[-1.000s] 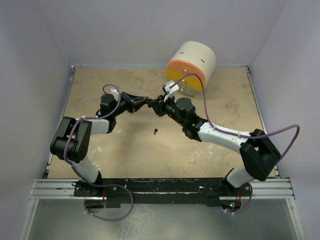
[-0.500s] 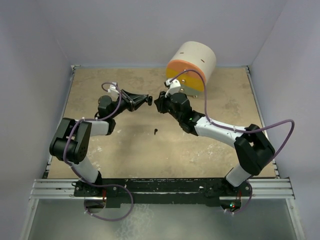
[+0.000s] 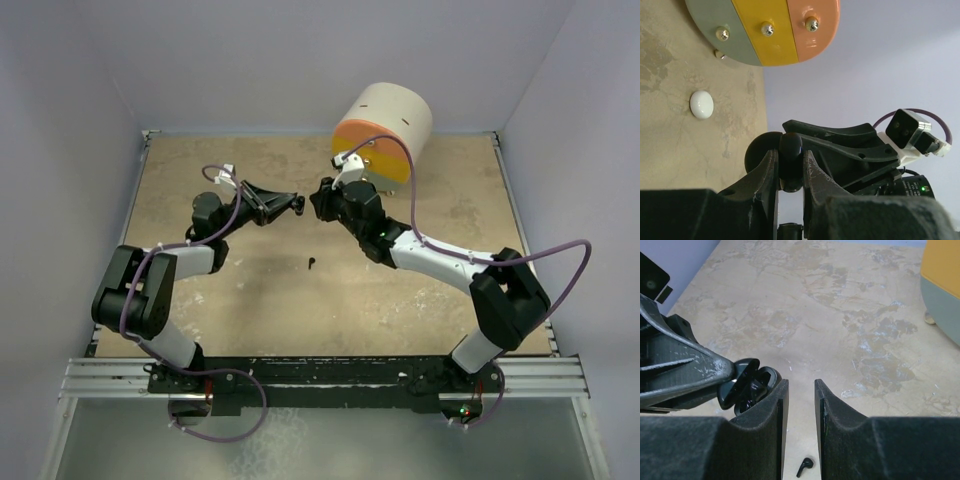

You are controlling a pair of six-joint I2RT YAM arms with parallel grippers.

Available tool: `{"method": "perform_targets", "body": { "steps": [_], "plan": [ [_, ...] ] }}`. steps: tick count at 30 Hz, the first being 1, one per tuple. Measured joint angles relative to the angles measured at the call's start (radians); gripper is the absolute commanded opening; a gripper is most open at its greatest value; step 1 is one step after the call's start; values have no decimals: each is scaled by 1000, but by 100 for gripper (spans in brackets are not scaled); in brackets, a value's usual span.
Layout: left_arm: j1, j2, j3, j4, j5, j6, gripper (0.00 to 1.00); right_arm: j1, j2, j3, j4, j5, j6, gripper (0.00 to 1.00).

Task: Insert the wireless bluetooth earbuds into the charging case
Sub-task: Place the earbud in the charging case.

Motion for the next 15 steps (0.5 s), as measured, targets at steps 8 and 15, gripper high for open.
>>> {"method": "perform_targets", "body": {
  "steps": [8,15],
  "plan": [
    [-5,-2,0,-69,3,39,0,0,7,21,1,-8,-18,28],
    [-12,-2,11,-90,3,42,0,0,37,22,1,-39,-30,28]
  ]
}}
